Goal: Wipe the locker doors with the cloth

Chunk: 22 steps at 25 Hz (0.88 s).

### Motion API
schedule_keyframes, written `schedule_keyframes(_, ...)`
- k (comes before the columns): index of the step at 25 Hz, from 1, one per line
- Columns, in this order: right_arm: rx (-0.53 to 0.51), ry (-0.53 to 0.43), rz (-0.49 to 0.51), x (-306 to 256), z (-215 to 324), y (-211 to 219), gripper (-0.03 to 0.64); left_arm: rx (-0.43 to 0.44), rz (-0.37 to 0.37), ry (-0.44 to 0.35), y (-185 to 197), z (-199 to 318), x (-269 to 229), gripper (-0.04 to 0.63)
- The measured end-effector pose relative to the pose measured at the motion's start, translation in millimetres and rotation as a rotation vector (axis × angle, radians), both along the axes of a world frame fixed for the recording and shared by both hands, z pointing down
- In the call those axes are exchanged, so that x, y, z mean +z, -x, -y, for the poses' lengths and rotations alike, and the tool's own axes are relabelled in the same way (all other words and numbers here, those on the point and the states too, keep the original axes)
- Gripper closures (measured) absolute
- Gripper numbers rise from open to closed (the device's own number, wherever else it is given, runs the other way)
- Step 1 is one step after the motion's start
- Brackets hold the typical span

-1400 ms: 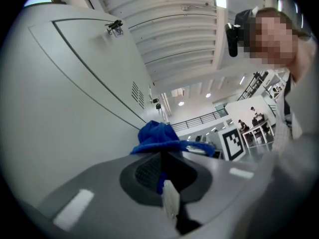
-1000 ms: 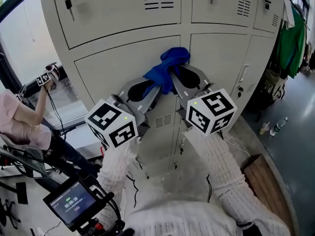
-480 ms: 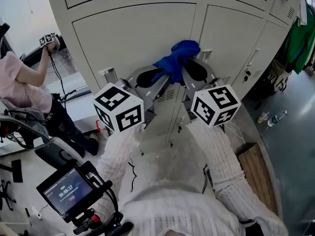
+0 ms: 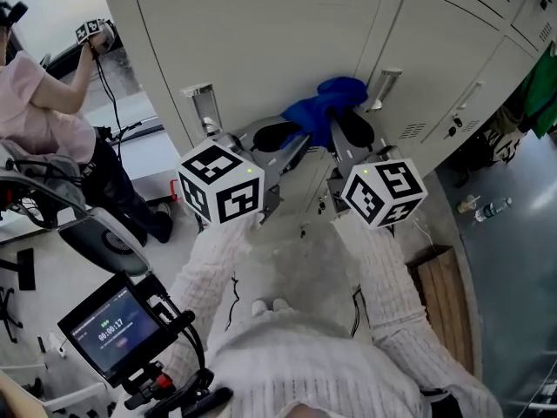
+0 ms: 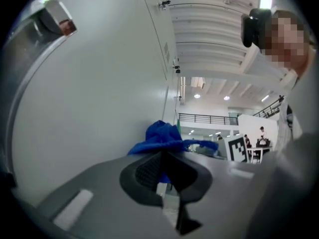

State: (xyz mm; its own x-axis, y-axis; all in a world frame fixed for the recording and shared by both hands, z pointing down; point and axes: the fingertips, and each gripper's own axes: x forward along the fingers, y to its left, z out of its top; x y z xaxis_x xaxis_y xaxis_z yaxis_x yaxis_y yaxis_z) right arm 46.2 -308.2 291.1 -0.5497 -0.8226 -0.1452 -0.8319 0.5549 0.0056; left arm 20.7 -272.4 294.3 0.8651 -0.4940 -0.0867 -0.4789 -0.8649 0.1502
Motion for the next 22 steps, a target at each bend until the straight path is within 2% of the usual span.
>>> schedule_keyframes(3, -0.003, 0.038, 0.013, 17, 0, 3, 0.566, -0.006, 0.011, 0.033, 3, 1, 14, 0.589)
schedule_keyframes(22, -0.014, 0.284, -0.056, 107, -2, 13, 0.566, -0.031, 0.009, 0.246, 12, -2, 93, 0.589)
